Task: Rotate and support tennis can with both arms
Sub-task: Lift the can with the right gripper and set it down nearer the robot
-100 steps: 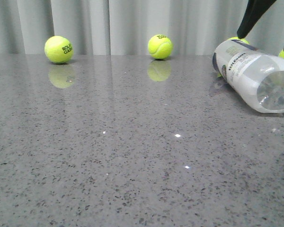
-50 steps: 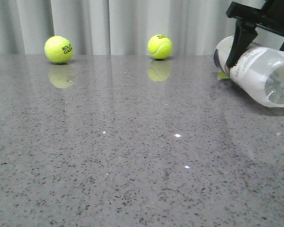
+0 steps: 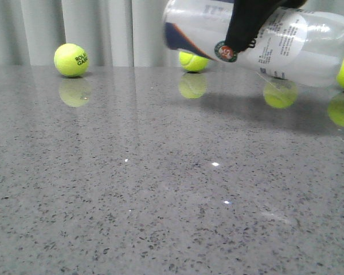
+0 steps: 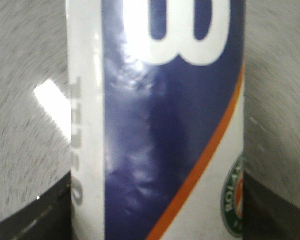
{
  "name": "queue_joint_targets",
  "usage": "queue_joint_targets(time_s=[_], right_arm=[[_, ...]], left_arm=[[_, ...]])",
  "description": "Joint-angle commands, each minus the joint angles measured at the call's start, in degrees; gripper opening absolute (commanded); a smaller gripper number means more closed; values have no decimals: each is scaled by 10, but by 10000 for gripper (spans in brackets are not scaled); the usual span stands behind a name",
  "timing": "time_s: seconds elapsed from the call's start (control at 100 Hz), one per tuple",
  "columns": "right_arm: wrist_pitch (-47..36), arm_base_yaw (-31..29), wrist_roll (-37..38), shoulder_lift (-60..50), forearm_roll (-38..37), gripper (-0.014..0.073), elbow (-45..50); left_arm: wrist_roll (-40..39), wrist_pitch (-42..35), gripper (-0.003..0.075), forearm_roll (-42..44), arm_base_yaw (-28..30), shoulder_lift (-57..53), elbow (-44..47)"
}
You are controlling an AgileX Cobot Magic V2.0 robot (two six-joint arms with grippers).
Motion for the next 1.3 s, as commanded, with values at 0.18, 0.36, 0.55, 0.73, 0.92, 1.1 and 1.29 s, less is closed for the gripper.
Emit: queue_joint_targets(time_s=[0.18, 0.36, 0.55, 0.73, 0.92, 1.1, 1.29], right_arm=[[-16, 87, -206, -7, -15, 265, -20], [-16, 97, -216, 26, -18, 265, -20], [-16, 97, -216, 48, -18, 265, -20], [-15, 97, -217, 50, -18, 303, -20], [-15, 97, -218, 50, -20, 584, -20], [-15, 97, -218, 50, -22, 643, -20], [-15, 97, -218, 50, -24, 643, -22]], left_arm=[[-7, -46, -19, 0, 0, -19, 26], [-7, -46, -19, 0, 0, -19, 26], [-7, -46, -19, 0, 0, -19, 26], [-7, -46, -19, 0, 0, -19, 26], [-7, -46, -19, 0, 0, -19, 26], [-7, -46, -19, 0, 0, -19, 26], [-7, -46, -19, 0, 0, -19, 26]])
